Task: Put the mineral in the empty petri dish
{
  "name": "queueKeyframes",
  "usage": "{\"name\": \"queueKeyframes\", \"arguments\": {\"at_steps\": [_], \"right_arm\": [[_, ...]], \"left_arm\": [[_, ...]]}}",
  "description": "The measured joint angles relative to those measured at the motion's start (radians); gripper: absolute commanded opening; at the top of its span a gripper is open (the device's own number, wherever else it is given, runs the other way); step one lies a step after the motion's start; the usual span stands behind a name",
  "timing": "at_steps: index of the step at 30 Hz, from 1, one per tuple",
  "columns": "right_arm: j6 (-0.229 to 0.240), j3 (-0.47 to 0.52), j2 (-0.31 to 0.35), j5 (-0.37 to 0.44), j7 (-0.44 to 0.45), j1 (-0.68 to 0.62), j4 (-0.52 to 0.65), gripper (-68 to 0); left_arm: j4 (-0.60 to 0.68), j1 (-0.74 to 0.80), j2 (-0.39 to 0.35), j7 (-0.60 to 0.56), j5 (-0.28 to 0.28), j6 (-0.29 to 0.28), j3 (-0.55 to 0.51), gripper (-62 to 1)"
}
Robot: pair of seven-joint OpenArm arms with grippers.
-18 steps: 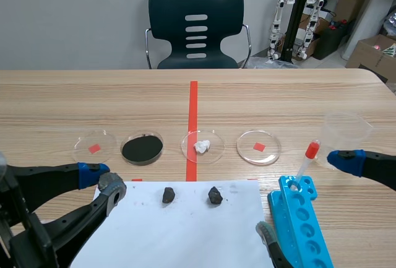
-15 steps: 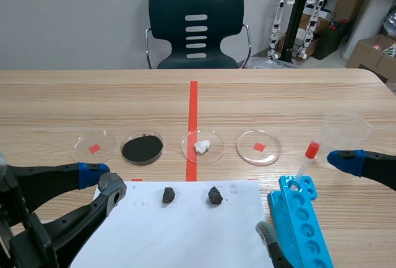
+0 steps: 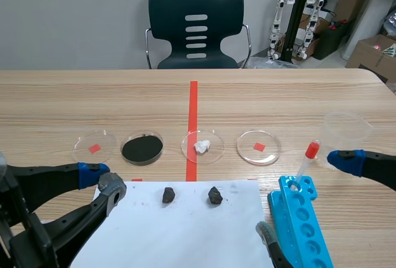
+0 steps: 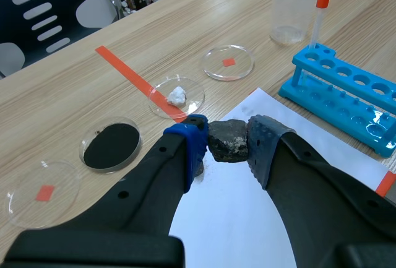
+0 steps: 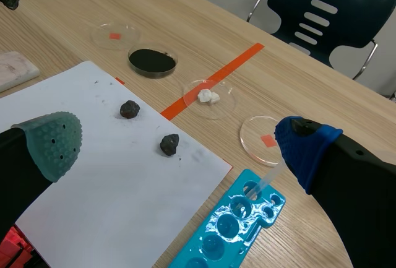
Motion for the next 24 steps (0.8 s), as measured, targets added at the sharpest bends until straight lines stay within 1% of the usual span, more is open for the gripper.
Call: {"name": "queueKeyframes", "arguments": {"at_steps": [21,23,24], "right_arm": [[0.000,0.000,0.000,0.000,0.000,0.000,0.000,0.4],[0.000,0.000,0.000,0.000,0.000,0.000,0.000,0.4],[0.000,0.000,0.000,0.000,0.000,0.000,0.000,0.4]], "left_arm": [[0.000,0.000,0.000,0.001,0.000,0.000,0.000,-49.6],[0.000,-0.004,0.000,0.024,-0.006,0.000,0.000,-49.6],[0.000,-0.011,0.003,0.060,-0.008,0.000,0.000,-49.6]]}}
